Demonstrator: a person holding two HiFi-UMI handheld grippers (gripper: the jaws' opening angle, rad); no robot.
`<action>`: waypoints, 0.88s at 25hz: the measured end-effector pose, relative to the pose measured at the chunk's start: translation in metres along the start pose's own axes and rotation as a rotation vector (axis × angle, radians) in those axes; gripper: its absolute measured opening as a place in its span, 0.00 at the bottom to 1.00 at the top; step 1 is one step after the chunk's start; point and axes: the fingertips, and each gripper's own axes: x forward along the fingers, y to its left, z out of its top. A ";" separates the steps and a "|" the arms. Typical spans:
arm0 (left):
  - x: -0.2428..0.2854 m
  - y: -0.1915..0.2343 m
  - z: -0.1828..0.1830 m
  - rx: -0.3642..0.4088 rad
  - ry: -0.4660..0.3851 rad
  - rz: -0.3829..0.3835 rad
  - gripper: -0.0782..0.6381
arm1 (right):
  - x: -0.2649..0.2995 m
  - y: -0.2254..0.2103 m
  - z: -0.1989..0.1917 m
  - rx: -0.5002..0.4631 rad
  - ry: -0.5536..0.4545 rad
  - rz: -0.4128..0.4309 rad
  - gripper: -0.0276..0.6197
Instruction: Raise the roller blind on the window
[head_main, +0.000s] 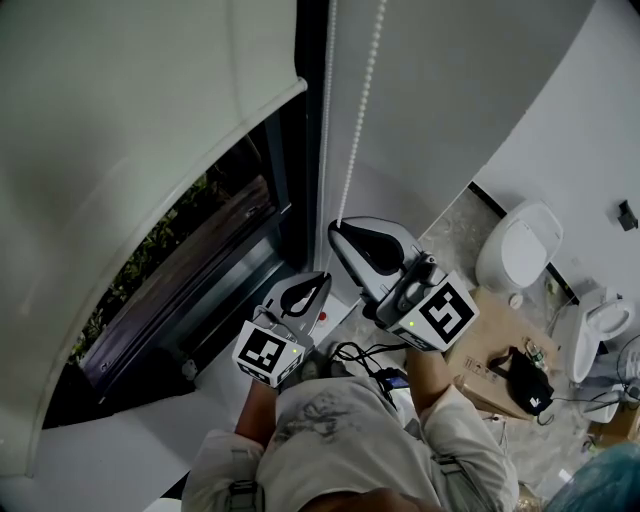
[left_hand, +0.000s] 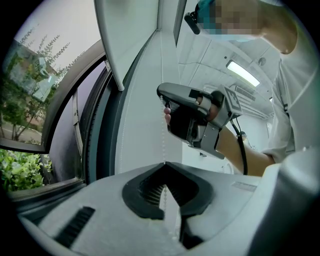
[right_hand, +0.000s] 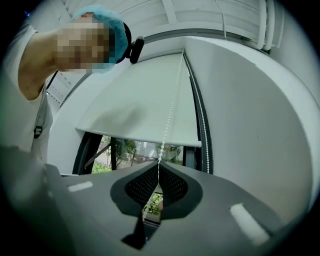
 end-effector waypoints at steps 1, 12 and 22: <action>0.000 -0.001 0.000 0.000 0.000 0.000 0.12 | -0.001 0.000 0.001 -0.001 -0.009 -0.006 0.06; 0.003 -0.002 -0.032 0.004 0.059 0.022 0.12 | -0.012 0.002 -0.029 -0.020 0.048 -0.051 0.06; 0.002 -0.001 -0.070 -0.008 0.083 0.032 0.12 | -0.017 0.008 -0.056 -0.050 0.051 -0.104 0.06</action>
